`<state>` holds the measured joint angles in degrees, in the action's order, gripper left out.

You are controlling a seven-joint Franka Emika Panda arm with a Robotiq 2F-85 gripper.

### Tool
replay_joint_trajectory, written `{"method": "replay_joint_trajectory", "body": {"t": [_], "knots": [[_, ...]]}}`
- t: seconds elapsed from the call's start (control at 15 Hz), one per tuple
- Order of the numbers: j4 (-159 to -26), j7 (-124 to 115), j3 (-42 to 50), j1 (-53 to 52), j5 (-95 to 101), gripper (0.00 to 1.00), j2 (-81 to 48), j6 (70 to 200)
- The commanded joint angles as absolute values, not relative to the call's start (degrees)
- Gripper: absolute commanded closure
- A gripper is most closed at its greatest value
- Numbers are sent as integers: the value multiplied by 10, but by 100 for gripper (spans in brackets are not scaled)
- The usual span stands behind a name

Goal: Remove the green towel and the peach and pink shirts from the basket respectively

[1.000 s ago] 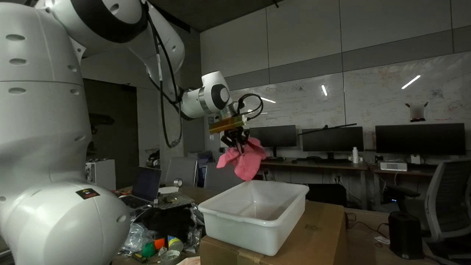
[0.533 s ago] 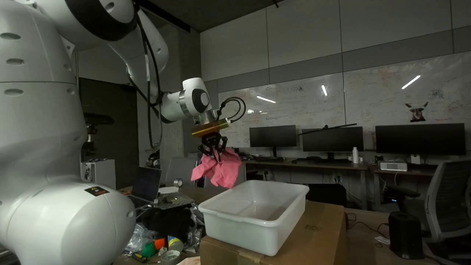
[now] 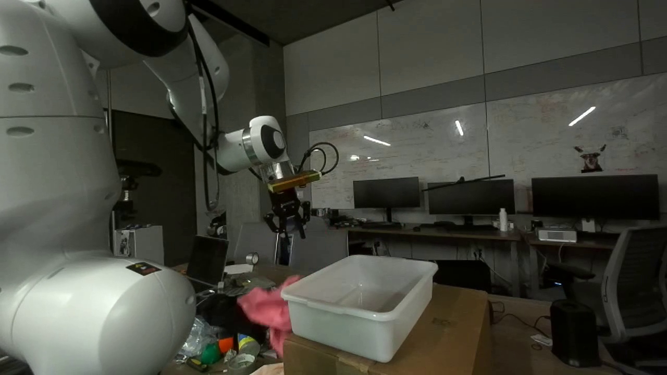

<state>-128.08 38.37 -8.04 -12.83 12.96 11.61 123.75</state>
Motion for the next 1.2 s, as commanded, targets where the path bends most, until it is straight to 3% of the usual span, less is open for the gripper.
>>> {"method": "replay_joint_trajectory", "body": {"t": [0.0, 0.2, 0.73, 1.13], "knots": [[-1277, 458, -85, -129, 169, 19, 124, 1198], [-1272, 444, -84, -116, 205, 1, 121, 1184], [-1276, 276, -36, -39, 274, 0, 138, 1136], [-1287, 258, 25, -13, 150, 0, 170, 1092]]}}
